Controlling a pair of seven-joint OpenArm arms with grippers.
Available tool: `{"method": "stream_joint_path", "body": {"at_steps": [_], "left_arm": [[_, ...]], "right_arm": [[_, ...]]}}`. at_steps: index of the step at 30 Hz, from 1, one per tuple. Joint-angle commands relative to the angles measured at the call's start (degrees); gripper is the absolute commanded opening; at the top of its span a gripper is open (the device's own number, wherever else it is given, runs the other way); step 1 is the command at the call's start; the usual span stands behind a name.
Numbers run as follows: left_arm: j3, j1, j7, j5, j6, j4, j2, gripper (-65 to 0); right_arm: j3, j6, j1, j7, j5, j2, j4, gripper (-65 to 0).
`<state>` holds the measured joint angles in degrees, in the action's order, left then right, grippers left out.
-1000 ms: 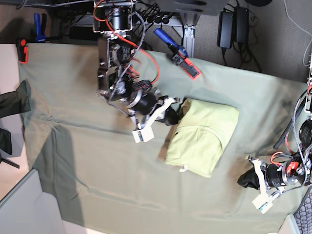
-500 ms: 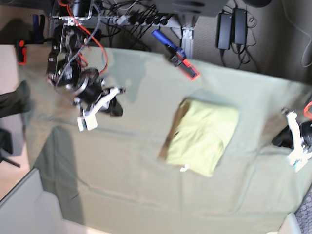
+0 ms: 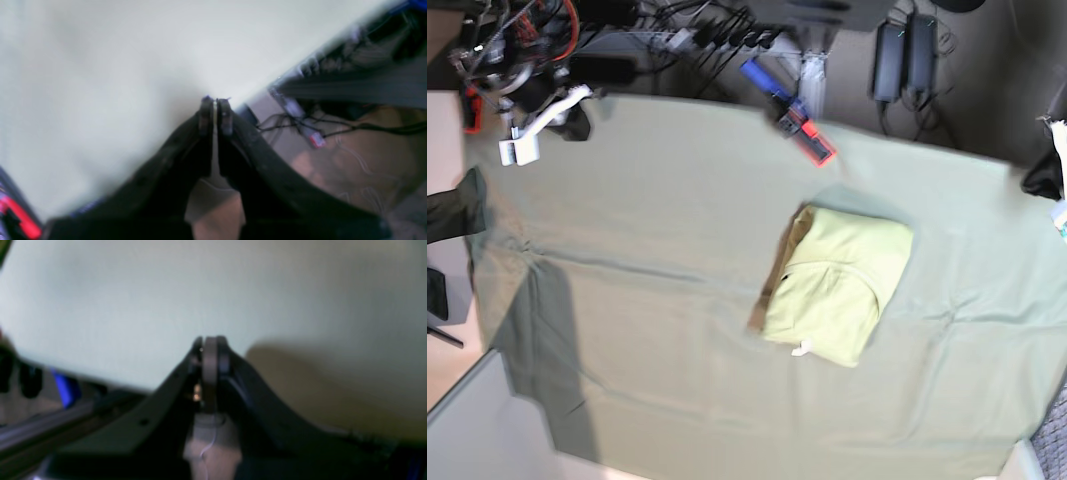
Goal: Fold the T-shirt properly
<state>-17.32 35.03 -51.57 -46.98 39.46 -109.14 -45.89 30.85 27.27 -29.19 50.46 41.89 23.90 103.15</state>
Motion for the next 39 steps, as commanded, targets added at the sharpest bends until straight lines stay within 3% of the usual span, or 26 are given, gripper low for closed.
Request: {"method": "stream_joint_path", "body": {"at_steps": [1, 4, 9, 14, 21, 24, 28, 32, 39], "left_arm": [[-0.72, 2.12, 0.31, -0.52, 0.54, -1.07, -1.07, -62.2], [-0.7, 8.28, 0.33, 0.39, 0.54, -1.16, -0.26, -62.2], [-0.7, 17.09, 2.29, 4.81, 0.54, -0.55, 3.98, -62.2], [0.48, 20.24, 4.28, 10.19, 0.31, 4.92, 8.83, -62.2], [11.45, 19.65, 4.39, 19.17, -10.51, 19.93, 9.22, -62.2], [17.49, 18.03, 3.96, 23.19, -15.93, 26.27, 9.25, -62.2], [25.18, 12.72, 0.72, 26.27, -19.78, 35.26, 10.43, -62.2], [29.29, 4.02, -4.39, 26.14, -19.76, 44.92, 12.28, -62.5], [33.75, -13.09, 0.17, 27.58, -19.17, 59.54, 16.15, -62.5]], "right_arm": [[1.16, 2.93, -1.66, -0.72, 1.07, 0.83, 0.94, -65.0], [1.92, 2.93, -6.88, -0.72, 1.22, 0.81, 0.92, -65.0], [1.9, 2.93, -13.73, -0.72, 1.18, -0.04, 0.39, -65.0], [1.64, 2.56, -16.57, -1.07, 1.07, -1.4, -3.41, -65.0], [1.27, 2.54, -16.41, -0.9, 0.96, -1.73, -15.91, -65.0], [1.27, 2.51, -16.39, -0.61, 0.94, -1.75, -21.75, -65.0], [1.25, 1.97, -16.35, -0.48, 0.13, -1.77, -29.18, -65.0], [-0.7, 1.42, -16.22, -0.46, -4.72, -1.84, -34.14, -65.0], [-11.52, -5.92, -11.41, -1.03, -11.67, -2.05, -39.54, -65.0]]}}
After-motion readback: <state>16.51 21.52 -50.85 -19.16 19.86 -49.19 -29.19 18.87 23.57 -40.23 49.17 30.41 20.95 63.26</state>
